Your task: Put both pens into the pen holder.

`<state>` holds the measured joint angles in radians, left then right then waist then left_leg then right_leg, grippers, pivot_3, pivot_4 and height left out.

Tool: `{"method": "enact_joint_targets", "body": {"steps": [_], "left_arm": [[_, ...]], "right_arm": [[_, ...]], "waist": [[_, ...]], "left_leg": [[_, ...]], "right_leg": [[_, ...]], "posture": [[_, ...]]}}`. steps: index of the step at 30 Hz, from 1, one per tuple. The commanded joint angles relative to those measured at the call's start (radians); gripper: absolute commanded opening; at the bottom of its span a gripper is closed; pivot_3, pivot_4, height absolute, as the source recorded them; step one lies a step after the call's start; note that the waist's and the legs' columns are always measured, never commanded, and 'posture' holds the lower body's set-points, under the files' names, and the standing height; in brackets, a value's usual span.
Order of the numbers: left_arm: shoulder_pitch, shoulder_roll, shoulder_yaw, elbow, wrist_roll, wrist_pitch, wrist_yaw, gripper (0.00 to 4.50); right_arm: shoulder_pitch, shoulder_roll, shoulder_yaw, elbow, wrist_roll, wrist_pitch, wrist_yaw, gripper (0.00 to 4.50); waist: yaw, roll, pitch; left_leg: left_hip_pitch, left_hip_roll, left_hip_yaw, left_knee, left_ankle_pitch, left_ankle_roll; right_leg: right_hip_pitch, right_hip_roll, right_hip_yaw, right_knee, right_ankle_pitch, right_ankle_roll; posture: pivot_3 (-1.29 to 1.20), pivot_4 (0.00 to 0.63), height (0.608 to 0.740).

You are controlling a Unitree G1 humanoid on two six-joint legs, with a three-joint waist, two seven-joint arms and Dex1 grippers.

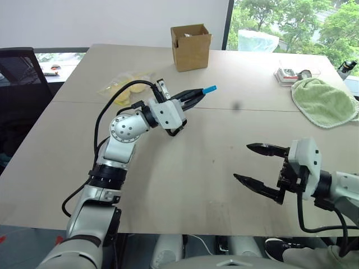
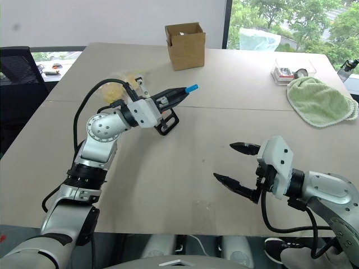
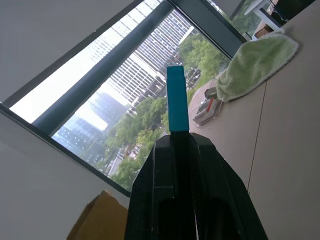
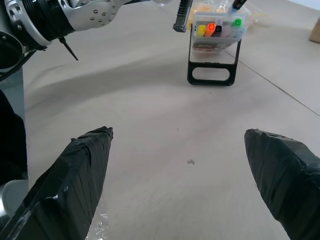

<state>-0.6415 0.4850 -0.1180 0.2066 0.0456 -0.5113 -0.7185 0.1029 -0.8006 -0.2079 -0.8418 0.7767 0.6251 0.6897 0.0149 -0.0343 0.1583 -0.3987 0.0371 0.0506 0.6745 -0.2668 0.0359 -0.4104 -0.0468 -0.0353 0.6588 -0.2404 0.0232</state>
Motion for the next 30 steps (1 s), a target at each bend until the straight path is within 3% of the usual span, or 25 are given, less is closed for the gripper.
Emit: {"method": "enact_joint_targets", "body": {"steps": [1, 9, 13, 16, 17, 20, 23, 26, 30], "left_arm": [[0.010, 0.024, 0.023, 0.021, 0.008, -0.045, 0.026, 0.05], [-0.021, 0.056, 0.017, 0.183, 0.056, -0.140, 0.071, 0.05], [-0.017, 0.064, 0.029, 0.185, 0.015, -0.142, 0.057, 1.66], [0.009, 0.062, 0.034, 0.053, -0.059, -0.115, 0.037, 2.98], [0.039, 0.063, 0.030, -0.058, -0.149, -0.024, 0.004, 3.44], [0.117, 0.077, 0.028, -0.308, -0.357, 0.249, -0.032, 3.44], [0.297, 0.171, 0.060, -0.571, -0.677, 0.662, 0.011, 3.44], [0.410, 0.255, 0.102, -0.673, -0.769, 0.856, 0.030, 3.44], [0.679, 0.328, 0.272, -0.777, -0.876, 1.011, 0.073, 3.44]], "right_arm": [[-0.014, 0.008, -0.045, -0.040, 0.031, -0.041, 0.005, 4.50], [-0.061, 0.035, -0.069, -0.052, 0.096, -0.067, -0.024, 4.50], [-0.060, 0.031, -0.078, -0.053, 0.110, -0.069, -0.032, 4.50], [-0.052, 0.026, -0.082, -0.055, 0.111, -0.067, -0.036, 4.50], [-0.046, 0.022, -0.085, -0.054, 0.108, -0.062, -0.041, 4.50], [-0.029, 0.014, -0.089, -0.047, 0.094, -0.058, -0.043, 4.50], [0.015, 0.002, -0.061, 0.005, 0.006, -0.042, -0.067, 4.50], [0.054, -0.009, -0.069, 0.021, 0.040, 0.027, -0.095, 4.50], [0.183, 0.001, -0.120, 0.051, -0.096, -0.019, -0.105, 4.50]], "waist": [[0.000, 0.000, 0.000], [0.001, 0.000, 0.000], [0.000, 0.000, 0.000], [0.000, 0.000, 0.000], [0.000, 0.000, 0.000], [-0.001, 0.000, 0.000], [-0.014, 0.001, -0.001], [-0.018, 0.002, 0.000], [-0.017, 0.002, 0.000]], "left_leg": [[0.000, 0.000, 0.000, 0.000, 0.000, 0.000], [0.000, 0.000, 0.000, 0.000, 0.000, 0.000], [0.000, 0.000, 0.000, 0.000, 0.000, 0.000], [0.000, 0.000, 0.000, 0.000, 0.000, 0.000], [-0.001, 0.000, 0.000, 0.000, 0.000, 0.000], [0.000, 0.001, 0.000, 0.000, 0.000, 0.000], [0.000, 0.001, 0.000, 0.000, 0.000, -0.001], [0.002, 0.002, -0.002, -0.001, 0.000, -0.001], [0.004, 0.002, -0.003, -0.002, 0.001, -0.002]], "right_leg": [[0.000, 0.000, 0.000, 0.000, 0.000, 0.000], [0.000, 0.000, -0.002, 0.000, 0.000, 0.001], [0.000, 0.000, -0.003, 0.000, 0.000, 0.001], [0.000, -0.001, -0.003, 0.000, 0.000, 0.001], [0.000, -0.001, -0.002, 0.000, 0.000, 0.001], [0.000, -0.002, -0.001, 0.000, 0.000, 0.001], [0.000, -0.003, 0.000, 0.001, 0.000, 0.001], [0.000, -0.004, 0.000, 0.002, 0.000, 0.001], [0.001, 0.000, 0.000, 0.002, -0.002, 0.004]], "posture": [[0.00, 0.150, 0.740], [0.00, 0.150, 0.740], [0.00, 0.150, 0.740], [0.00, 0.150, 0.740], [0.00, 0.150, 0.740], [0.00, 0.150, 0.740], [0.00, 0.150, 0.740], [0.00, 0.150, 0.740], [0.00, 0.150, 0.740]]}}
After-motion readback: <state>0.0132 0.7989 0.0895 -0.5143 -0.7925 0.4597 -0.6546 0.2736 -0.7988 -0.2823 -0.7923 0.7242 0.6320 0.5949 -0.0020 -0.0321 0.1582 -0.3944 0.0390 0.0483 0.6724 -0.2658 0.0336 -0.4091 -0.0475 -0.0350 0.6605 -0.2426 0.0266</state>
